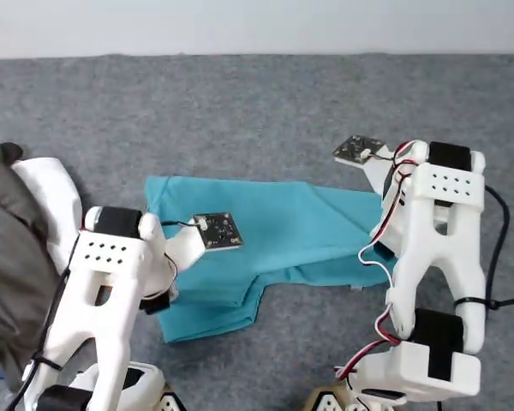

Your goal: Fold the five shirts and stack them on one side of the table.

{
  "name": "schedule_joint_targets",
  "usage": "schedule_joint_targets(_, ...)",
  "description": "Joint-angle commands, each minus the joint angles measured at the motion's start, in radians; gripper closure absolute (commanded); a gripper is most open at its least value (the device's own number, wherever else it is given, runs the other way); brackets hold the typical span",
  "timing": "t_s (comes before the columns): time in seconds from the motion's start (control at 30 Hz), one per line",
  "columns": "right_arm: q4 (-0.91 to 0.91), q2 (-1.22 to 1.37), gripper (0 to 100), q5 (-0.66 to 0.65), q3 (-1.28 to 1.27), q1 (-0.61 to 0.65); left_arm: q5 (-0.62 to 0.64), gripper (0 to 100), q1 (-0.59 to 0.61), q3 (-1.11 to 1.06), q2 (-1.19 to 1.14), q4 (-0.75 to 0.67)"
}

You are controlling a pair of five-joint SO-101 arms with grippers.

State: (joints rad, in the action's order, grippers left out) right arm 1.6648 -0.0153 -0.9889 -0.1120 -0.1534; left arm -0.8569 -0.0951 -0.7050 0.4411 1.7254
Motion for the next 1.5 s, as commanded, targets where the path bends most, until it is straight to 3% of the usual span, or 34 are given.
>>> schedule_joint_targets(0.0,-0.015,-0.061,98.7,-0.006,0.008,-0.015,-0.008,99,-0.052,-0.028,0.032,0.029)
schedule_joint_targets(0.13,-0.022,-0.061,98.7,-0.006,0.006,-0.015,-0.006,99,-0.107,-0.061,0.032,0.026)
schedule_joint_targets(0.6,-0.016,-0.065,98.1,-0.012,0.009,-0.024,0.0,98,-0.104,-0.053,0.034,0.025)
schedule_joint_targets(0.87,0.045,-0.065,77.3,-0.066,0.021,-0.027,0.157,89,-0.104,0.076,0.034,0.031)
schedule_joint_targets(1.27,0.048,-0.054,77.2,-0.058,0.149,-0.03,0.19,87,-0.098,0.142,0.034,0.025)
schedule_joint_targets(1.47,-0.174,-0.044,79.7,0.192,0.144,-0.021,0.339,94,0.011,0.226,0.021,-0.241)
